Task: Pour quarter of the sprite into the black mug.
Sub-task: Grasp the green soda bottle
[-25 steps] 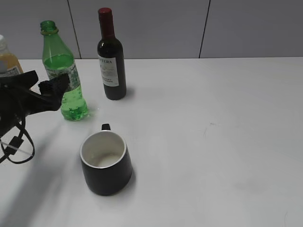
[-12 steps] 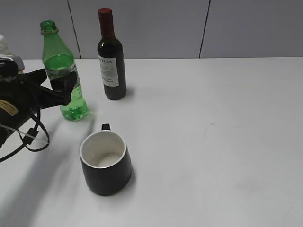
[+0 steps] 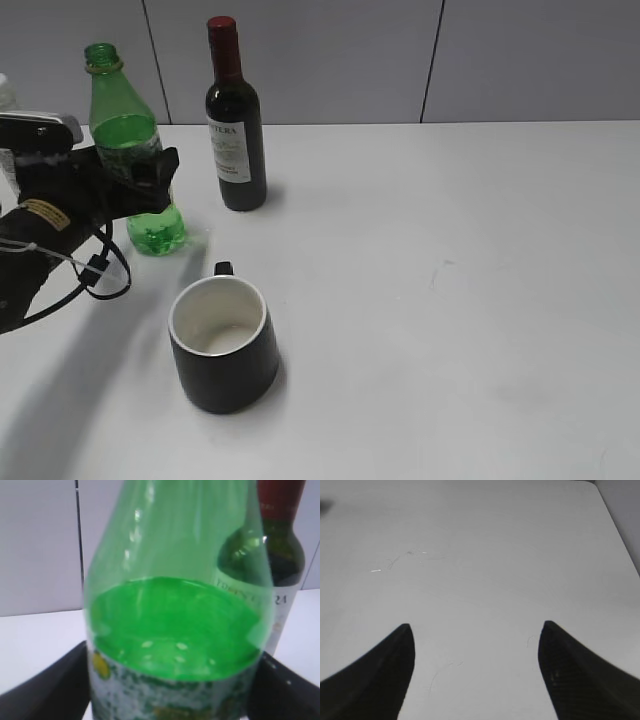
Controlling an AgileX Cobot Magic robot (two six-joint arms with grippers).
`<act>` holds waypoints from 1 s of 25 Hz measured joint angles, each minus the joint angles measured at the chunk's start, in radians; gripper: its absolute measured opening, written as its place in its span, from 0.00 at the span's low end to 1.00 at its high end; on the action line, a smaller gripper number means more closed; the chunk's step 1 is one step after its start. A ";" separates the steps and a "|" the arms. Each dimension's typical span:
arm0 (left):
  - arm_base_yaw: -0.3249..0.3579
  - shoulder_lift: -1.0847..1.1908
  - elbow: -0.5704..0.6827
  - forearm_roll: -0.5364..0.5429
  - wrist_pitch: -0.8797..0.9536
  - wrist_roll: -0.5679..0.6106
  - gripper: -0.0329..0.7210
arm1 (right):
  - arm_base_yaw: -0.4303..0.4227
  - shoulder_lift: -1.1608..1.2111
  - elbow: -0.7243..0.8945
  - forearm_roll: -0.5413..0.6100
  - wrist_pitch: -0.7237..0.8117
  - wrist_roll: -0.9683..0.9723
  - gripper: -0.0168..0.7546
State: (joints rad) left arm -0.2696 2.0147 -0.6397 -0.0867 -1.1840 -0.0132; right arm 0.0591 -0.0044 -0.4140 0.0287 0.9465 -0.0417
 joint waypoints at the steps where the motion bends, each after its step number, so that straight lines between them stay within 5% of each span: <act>1: 0.000 0.007 -0.009 0.000 0.001 0.001 0.93 | 0.000 0.000 0.000 0.000 0.000 0.000 0.78; 17: 0.000 0.091 -0.079 -0.013 -0.001 0.003 0.90 | 0.000 0.000 0.000 0.000 0.000 0.000 0.78; 25: 0.000 0.091 -0.080 -0.010 -0.018 0.003 0.75 | 0.000 0.000 0.000 0.000 0.000 0.000 0.78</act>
State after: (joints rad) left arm -0.2694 2.1056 -0.7198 -0.0971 -1.2017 -0.0104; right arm 0.0591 -0.0044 -0.4140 0.0287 0.9465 -0.0417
